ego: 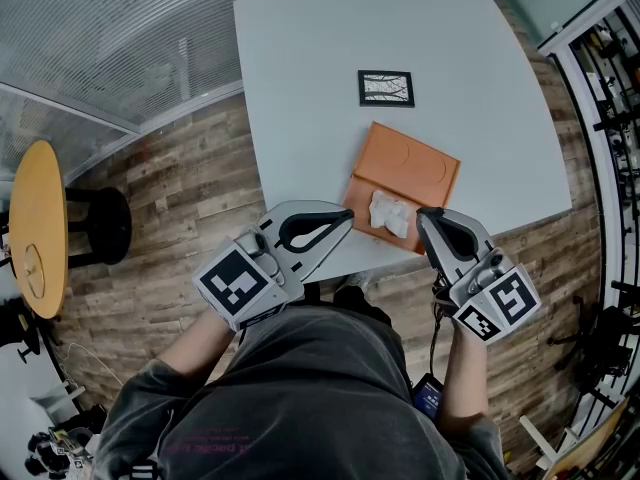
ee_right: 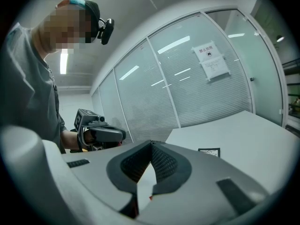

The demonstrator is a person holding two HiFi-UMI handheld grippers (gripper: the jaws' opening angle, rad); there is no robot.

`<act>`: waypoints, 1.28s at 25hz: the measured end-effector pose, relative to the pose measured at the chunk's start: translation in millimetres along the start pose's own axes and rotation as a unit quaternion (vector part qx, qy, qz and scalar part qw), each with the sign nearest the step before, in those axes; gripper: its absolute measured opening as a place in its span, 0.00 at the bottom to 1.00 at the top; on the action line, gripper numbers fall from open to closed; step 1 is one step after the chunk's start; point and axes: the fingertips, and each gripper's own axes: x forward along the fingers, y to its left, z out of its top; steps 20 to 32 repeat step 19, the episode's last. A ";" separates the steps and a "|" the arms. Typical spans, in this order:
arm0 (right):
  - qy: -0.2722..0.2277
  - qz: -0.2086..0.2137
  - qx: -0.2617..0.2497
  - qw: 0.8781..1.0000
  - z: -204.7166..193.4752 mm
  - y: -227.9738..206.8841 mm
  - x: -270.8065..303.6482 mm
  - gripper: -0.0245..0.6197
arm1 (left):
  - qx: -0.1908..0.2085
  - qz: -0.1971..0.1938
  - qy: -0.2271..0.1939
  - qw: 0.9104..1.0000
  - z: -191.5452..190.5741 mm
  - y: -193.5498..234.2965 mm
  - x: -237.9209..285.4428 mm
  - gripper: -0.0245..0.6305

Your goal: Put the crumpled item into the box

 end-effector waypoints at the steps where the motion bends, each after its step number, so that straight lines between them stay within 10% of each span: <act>1: 0.000 0.000 0.000 1.000 -0.3 -0.4 0.1 0.03 | -0.003 0.002 0.001 1.000 -0.4 0.5 0.3 0.06; 32: 0.009 0.004 0.002 1.000 -0.7 -9.2 8.7 0.03 | -0.008 0.003 0.004 1.000 -2.8 11.9 7.6 0.06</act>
